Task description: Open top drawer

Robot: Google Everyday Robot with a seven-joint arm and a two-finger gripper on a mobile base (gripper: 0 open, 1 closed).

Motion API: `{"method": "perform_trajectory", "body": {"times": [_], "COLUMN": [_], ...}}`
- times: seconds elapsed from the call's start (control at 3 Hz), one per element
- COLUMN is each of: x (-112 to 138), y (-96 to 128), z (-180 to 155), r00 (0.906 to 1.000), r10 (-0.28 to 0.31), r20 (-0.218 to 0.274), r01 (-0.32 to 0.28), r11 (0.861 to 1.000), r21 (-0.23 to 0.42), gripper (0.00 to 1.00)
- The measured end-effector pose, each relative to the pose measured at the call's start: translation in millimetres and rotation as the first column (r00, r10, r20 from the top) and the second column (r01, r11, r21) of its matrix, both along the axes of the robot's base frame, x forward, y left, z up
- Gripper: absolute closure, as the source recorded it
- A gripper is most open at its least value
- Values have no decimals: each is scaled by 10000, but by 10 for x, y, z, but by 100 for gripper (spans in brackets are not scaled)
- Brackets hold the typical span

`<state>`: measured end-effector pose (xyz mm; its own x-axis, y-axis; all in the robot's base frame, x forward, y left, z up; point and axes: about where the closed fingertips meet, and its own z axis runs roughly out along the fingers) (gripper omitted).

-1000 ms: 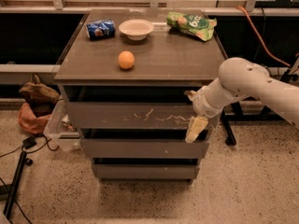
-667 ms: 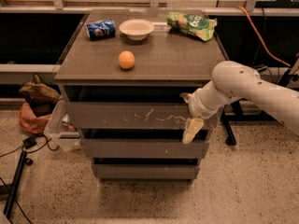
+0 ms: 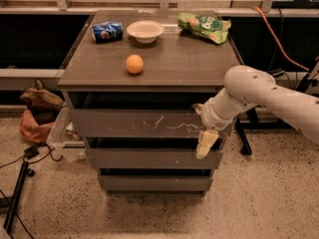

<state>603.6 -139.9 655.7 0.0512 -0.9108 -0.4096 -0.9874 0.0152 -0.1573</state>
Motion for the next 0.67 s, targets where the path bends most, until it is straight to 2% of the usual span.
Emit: {"method": "perform_trajectory", "body": {"times": [0.33, 0.67], "x": [-368, -691], "y": [-64, -91], "z": [159, 304], "r00": [9959, 9846], "r10": [-96, -97], "r20": [-894, -1748], "r01": [63, 12], "r11": [9993, 9988], "r21": [-373, -489], "gripper": [0, 0]}}
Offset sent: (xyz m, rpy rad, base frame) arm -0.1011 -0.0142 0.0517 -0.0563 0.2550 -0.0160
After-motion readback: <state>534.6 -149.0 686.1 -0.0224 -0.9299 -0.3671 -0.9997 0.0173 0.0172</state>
